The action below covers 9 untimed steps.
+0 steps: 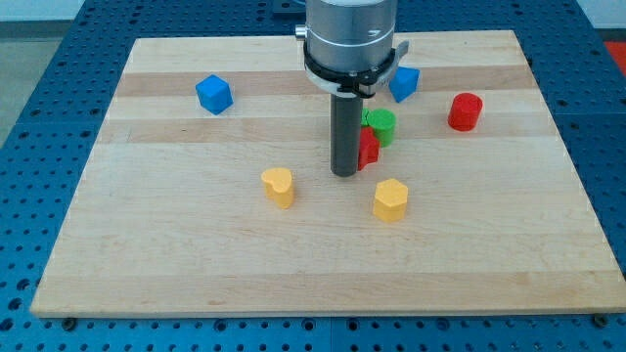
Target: Move the yellow hexagon closer to yellow heart
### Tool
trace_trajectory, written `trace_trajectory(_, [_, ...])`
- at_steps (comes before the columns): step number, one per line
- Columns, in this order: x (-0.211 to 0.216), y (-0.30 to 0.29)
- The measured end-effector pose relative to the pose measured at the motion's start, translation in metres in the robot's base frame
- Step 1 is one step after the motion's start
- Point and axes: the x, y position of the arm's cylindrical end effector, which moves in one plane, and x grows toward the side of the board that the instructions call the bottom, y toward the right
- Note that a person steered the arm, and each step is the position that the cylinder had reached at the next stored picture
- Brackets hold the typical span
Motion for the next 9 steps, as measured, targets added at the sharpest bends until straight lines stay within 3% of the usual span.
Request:
trace_trajectory(1, [0.036,0.000])
trace_trajectory(3, [0.060,0.005])
trace_trajectory(4, [0.121,0.020])
trace_trajectory(5, [0.142,0.022])
trace_trajectory(6, [0.128,0.082])
trace_trajectory(9, [0.078,0.082])
